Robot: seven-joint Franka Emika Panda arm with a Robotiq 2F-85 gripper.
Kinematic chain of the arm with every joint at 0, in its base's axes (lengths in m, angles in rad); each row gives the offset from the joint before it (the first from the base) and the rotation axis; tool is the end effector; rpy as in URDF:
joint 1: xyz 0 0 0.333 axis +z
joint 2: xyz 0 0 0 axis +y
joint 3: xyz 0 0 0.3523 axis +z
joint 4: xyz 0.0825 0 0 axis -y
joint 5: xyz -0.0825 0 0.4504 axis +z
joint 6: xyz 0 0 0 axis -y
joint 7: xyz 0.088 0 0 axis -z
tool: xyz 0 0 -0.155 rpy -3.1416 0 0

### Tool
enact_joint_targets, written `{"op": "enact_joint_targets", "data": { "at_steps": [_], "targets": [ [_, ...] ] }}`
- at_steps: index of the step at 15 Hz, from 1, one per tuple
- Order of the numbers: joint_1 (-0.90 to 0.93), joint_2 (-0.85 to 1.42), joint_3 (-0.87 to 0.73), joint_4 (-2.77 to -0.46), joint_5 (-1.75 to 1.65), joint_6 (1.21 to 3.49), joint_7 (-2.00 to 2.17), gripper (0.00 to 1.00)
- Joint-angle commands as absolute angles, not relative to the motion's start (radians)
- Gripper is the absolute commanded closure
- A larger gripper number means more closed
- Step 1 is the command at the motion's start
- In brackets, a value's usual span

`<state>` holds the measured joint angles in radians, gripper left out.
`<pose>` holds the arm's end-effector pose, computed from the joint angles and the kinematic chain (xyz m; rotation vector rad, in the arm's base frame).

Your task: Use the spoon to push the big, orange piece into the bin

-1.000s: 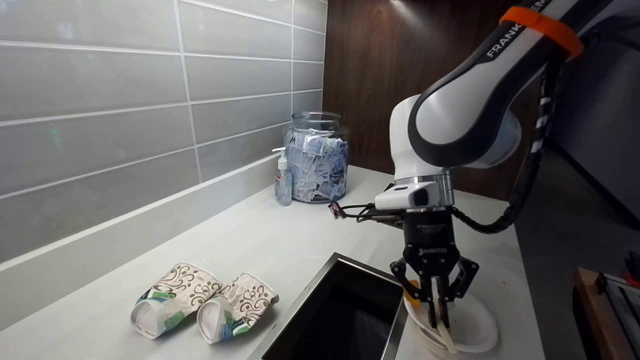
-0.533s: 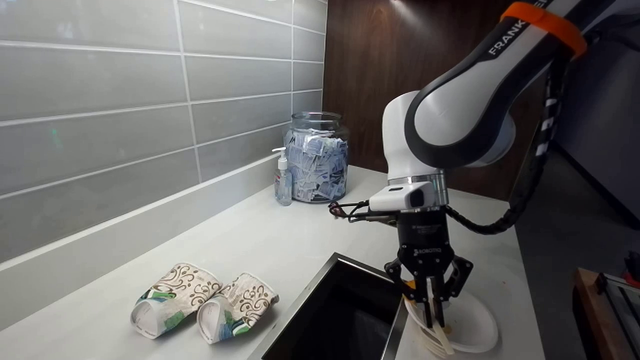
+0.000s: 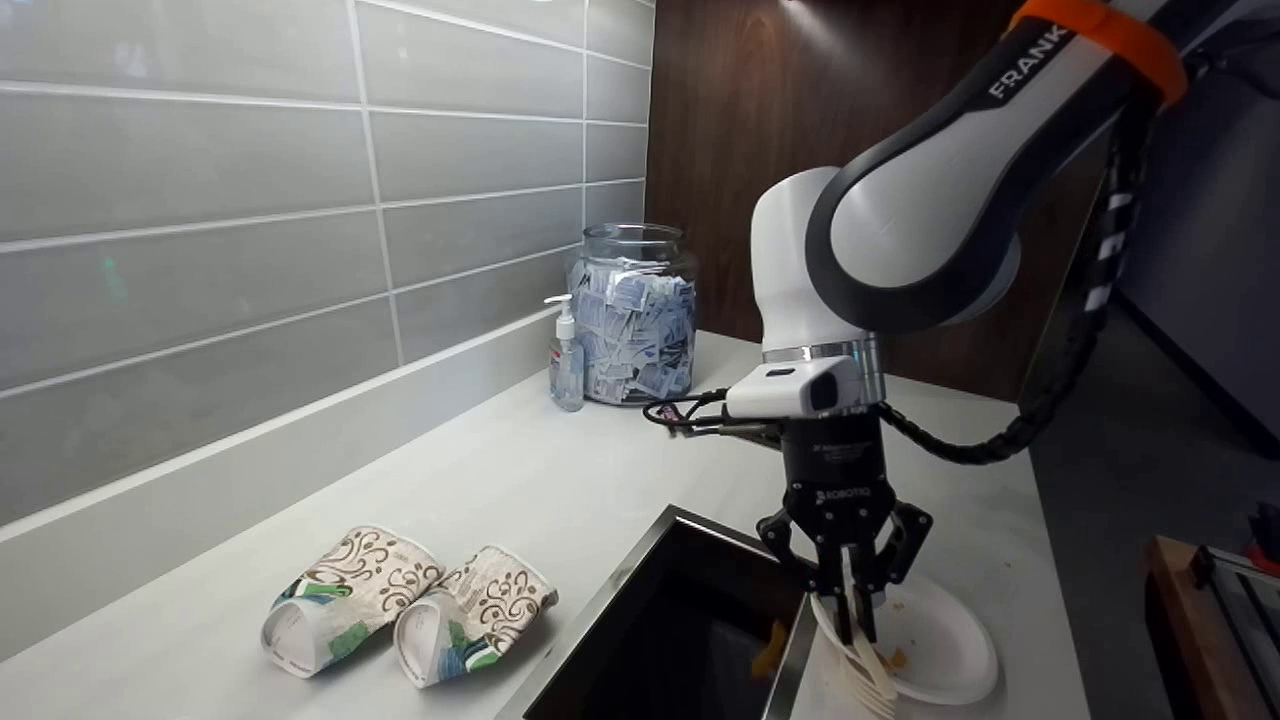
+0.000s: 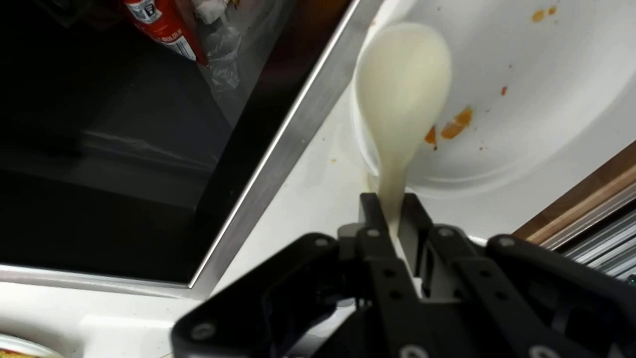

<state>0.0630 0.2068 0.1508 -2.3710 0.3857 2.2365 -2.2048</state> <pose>0.4816 0.1346 0.1534 -1.3098 -2.3602 -0.0816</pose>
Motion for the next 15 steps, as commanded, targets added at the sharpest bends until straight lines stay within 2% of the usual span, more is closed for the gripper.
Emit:
{"op": "enact_joint_targets", "data": {
  "at_steps": [1,15],
  "targets": [
    [0.065,0.224,0.158,-2.338,0.338,2.204,-2.171,0.97],
    [0.071,0.116,0.172,-2.412,0.376,2.268,-2.123,0.97]
  ]
}}
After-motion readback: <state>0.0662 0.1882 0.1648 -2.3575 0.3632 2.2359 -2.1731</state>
